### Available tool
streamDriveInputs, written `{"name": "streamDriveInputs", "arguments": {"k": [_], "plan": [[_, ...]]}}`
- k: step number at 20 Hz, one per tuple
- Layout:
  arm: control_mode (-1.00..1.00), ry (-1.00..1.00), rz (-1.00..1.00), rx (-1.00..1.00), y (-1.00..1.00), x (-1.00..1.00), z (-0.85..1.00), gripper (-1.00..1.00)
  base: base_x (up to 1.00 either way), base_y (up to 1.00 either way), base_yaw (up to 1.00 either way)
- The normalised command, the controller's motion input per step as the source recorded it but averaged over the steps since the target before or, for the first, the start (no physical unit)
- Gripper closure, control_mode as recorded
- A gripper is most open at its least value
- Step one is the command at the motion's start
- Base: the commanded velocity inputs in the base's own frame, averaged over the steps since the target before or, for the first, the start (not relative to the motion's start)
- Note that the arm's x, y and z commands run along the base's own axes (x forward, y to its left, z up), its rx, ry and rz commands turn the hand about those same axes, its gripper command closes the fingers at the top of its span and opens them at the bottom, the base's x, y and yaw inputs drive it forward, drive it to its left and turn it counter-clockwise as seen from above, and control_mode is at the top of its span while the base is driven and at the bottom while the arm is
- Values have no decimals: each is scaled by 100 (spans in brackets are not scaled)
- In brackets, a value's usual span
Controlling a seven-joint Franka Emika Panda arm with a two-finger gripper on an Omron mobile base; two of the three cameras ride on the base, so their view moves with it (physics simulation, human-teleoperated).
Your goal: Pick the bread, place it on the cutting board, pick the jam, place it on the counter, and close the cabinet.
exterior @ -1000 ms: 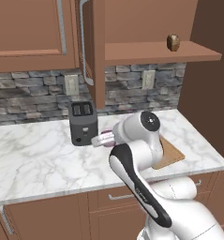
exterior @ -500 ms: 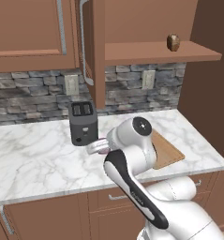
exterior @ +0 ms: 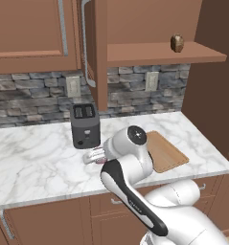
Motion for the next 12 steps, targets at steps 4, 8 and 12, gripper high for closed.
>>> {"name": "streamDriveInputs", "arguments": {"k": [4,8,12], "plan": [[-100,0,0,0,16,0,-17,100,0,0,0],[-100,0,0,0,10,0,-12,100,0,0,0],[-100,0,0,0,6,4,-9,100,0,0,0]]}}
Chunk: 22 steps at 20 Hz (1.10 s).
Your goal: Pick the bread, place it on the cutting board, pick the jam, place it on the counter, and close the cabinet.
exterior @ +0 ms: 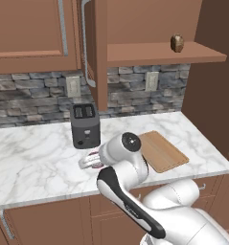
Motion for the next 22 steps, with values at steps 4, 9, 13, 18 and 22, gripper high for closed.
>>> {"name": "streamDriveInputs", "arguments": {"k": [4,9,13,18,22], "plan": [[-100,0,0,0,4,11,-10,100,0,0,0],[-100,0,0,0,5,14,-13,100,0,0,0],[-100,0,0,0,5,14,-12,100,0,0,0],[-100,0,0,0,5,15,-15,100,0,0,0],[-100,0,0,0,4,14,-17,100,0,0,0]]}}
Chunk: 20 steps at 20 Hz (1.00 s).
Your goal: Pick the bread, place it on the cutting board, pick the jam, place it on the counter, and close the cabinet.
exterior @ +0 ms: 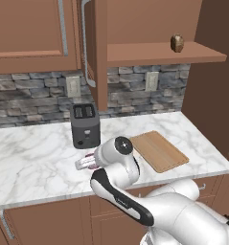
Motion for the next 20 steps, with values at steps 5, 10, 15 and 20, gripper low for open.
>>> {"name": "streamDriveInputs", "arguments": {"k": [5,10,15,20], "plan": [[-100,0,0,0,3,9,-18,100,0,0,0],[-100,0,0,0,1,9,-18,100,0,0,0],[-100,0,0,0,2,10,-16,100,0,0,0],[-100,0,0,0,1,12,-12,100,0,0,0]]}}
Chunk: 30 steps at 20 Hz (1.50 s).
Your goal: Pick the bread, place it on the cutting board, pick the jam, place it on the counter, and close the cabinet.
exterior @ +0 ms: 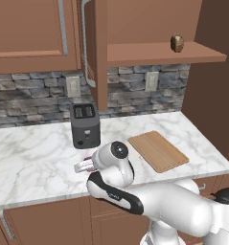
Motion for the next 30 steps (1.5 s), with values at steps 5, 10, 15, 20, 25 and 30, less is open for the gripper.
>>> {"name": "streamDriveInputs", "arguments": {"k": [5,10,15,20,25,30], "plan": [[-100,0,0,0,1,14,-16,100,0,0,0],[-100,0,0,0,3,14,-18,100,0,0,0],[-100,0,0,0,3,9,-16,100,0,0,0],[-100,0,0,0,2,2,-15,100,0,0,0],[-100,0,0,0,3,0,-12,100,0,0,0],[-100,0,0,0,3,0,-11,100,0,0,0]]}}
